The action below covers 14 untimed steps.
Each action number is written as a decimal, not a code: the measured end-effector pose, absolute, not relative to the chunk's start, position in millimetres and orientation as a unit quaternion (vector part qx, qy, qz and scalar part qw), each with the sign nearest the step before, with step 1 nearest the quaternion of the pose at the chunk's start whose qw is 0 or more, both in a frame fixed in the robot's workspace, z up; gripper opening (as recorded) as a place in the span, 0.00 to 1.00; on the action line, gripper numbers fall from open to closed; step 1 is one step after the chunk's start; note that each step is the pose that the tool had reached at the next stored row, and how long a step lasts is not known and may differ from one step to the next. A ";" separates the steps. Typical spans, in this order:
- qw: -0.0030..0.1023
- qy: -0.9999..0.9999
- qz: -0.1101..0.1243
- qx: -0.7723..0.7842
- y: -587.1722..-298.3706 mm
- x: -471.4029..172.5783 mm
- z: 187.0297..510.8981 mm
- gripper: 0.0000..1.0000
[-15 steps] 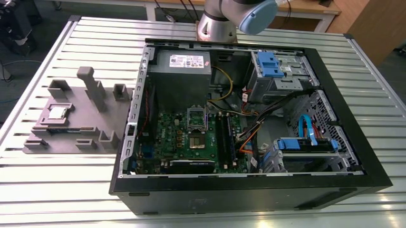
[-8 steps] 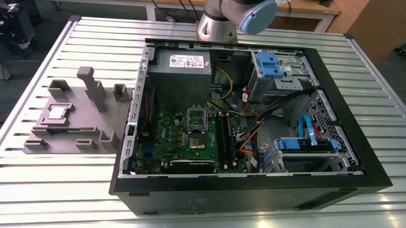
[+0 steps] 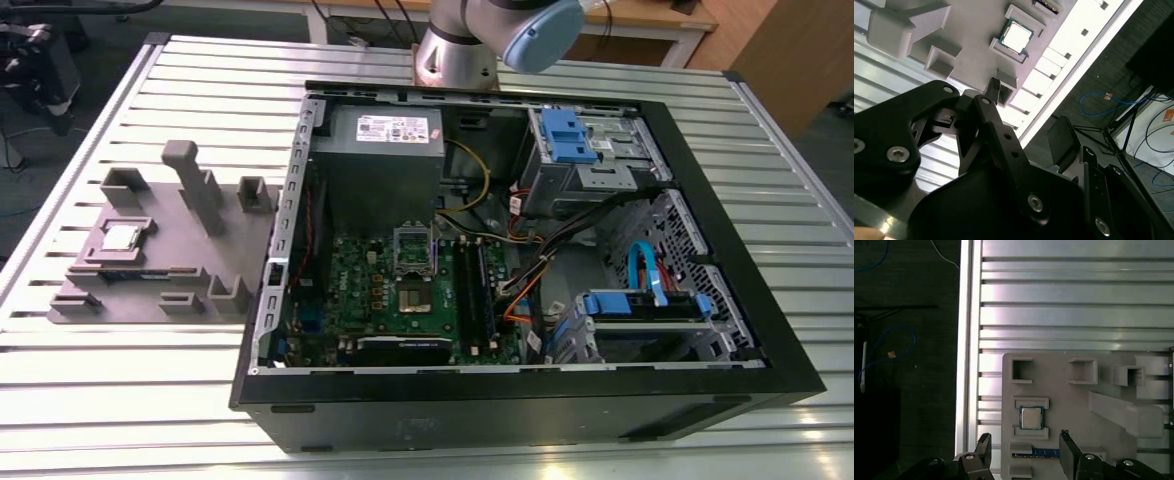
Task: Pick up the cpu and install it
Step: 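Pick up the cpu and move it towards the insertion slot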
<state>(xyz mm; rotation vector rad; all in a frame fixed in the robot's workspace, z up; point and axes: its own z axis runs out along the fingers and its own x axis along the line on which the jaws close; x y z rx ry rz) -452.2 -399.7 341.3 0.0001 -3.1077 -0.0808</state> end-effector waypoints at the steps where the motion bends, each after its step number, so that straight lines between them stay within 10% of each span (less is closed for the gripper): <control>1: 0.017 -1.000 -0.026 0.000 -399.7 -452.2 340.3 0.65; 14: 0.017 -1.000 -0.026 0.001 -399.8 -452.2 336.6 0.65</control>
